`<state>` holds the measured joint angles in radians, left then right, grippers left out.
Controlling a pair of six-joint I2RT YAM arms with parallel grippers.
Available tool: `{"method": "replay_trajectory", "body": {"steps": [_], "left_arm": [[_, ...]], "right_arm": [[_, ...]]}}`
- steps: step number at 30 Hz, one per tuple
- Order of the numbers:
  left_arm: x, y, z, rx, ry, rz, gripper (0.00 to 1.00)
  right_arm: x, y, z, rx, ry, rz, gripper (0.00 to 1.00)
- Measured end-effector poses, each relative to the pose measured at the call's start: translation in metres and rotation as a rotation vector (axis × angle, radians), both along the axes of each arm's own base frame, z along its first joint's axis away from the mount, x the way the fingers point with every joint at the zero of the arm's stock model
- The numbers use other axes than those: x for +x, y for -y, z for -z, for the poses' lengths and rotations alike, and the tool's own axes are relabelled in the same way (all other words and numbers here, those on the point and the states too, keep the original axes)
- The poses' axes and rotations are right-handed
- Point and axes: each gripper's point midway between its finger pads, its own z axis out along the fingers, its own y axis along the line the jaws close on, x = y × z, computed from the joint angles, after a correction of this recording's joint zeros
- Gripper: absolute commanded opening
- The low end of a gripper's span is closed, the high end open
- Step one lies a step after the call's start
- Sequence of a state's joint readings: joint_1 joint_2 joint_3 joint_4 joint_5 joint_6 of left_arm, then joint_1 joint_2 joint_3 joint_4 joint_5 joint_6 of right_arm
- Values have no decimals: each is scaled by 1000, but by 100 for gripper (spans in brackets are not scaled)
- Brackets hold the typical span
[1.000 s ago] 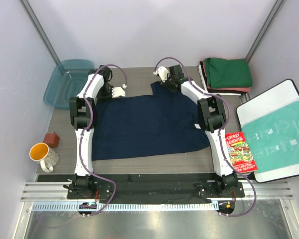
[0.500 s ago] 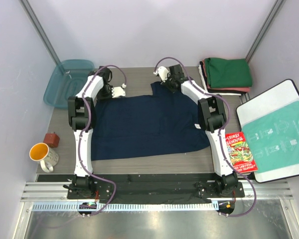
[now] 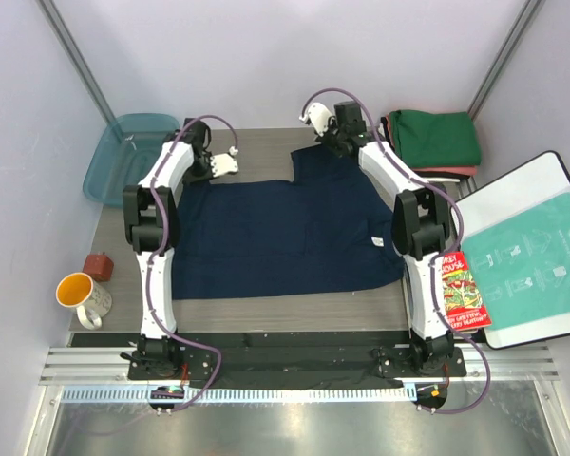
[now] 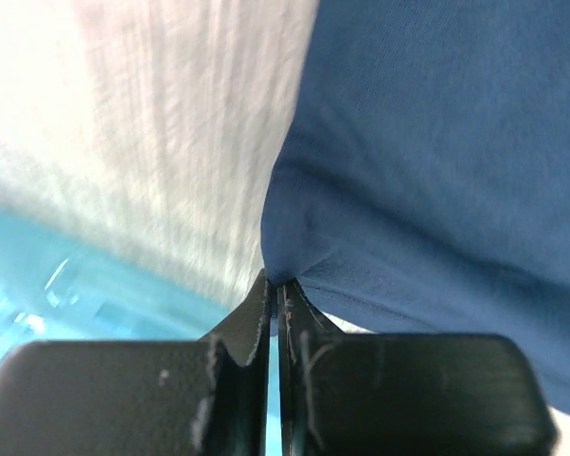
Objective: Fold and stack the t-shirts
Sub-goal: Fold the tshirt
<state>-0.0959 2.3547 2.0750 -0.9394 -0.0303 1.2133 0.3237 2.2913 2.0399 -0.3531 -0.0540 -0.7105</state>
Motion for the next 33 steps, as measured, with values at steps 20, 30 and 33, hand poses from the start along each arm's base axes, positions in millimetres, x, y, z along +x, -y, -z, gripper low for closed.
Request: {"method": "replay_trajectory", "body": {"steps": [20,30,33], "left_arm": [[-70,-20,-67,79,-19,52,0],[-107,-31,-59,116,-96,68,0],[-113,-32,-64,118,-96,72,0]], "right_arm": [[-113,73,-77,-94,-145,-112,1],[-185,104,-46,-186,-321,-180,1],[-194,107,-38,-203,-349,-198,1]]}}
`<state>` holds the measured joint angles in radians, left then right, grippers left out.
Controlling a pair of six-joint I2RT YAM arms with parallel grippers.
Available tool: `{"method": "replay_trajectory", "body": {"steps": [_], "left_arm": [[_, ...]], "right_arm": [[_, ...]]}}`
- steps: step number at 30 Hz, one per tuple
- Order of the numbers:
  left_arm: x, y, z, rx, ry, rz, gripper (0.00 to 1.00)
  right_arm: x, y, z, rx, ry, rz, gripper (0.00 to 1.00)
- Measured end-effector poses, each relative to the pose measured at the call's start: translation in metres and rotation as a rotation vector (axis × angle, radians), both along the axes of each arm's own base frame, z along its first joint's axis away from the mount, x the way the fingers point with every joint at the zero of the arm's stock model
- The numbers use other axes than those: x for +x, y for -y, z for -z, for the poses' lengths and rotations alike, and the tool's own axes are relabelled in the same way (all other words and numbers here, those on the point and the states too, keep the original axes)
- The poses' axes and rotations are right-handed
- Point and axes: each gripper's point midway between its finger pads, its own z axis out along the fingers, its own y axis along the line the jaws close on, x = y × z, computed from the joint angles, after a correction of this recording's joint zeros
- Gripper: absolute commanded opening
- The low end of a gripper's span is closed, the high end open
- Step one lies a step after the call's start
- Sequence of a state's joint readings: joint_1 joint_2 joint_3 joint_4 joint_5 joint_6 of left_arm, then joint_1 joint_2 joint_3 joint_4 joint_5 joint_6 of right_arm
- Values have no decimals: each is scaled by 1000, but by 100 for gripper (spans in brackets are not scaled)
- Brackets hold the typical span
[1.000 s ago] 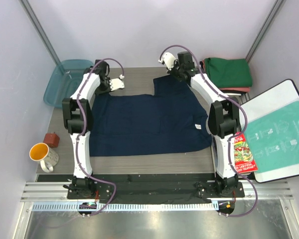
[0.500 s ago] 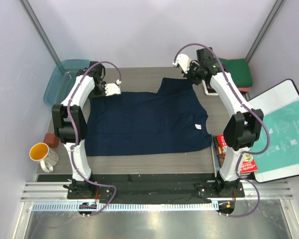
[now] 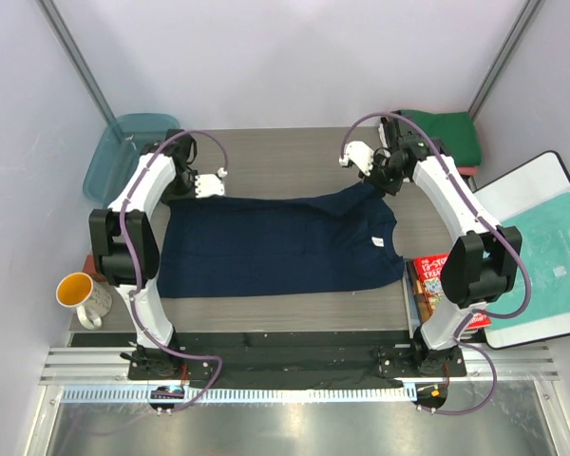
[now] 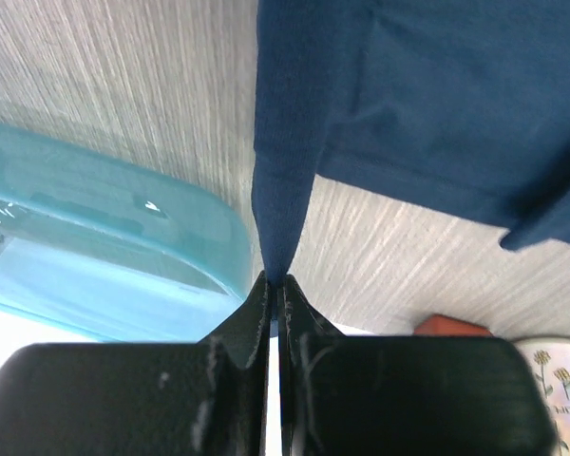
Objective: Fold and stack the t-shirts
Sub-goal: Fold the tshirt
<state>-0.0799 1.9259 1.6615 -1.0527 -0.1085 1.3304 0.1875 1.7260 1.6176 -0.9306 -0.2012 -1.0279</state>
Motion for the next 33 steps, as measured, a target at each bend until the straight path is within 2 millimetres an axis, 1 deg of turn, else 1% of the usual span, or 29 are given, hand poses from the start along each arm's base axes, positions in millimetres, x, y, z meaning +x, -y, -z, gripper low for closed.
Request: {"method": "replay_trajectory", "body": {"steps": [5,10,13,16,21,33], "left_arm": [[-16,0,-5,-4,-37,23,0],[-49,-1,1,0,-141,62,0],[-68,-3,8,6,-211,77,0],[-76,-4,12,11,-245,87,0],[-80,-7,12,26,-264,91,0],[-102,-11,19,45,-352,116,0]], "right_arm": [[-20,5,4,-29,-30,-31,1],[-35,11,-6,-58,-20,-62,1],[-45,15,-10,-75,-18,-84,1],[-54,18,-10,-96,-26,-106,1],[-68,25,-2,-136,-59,-143,1],[-90,31,7,-179,-118,-210,1]]}}
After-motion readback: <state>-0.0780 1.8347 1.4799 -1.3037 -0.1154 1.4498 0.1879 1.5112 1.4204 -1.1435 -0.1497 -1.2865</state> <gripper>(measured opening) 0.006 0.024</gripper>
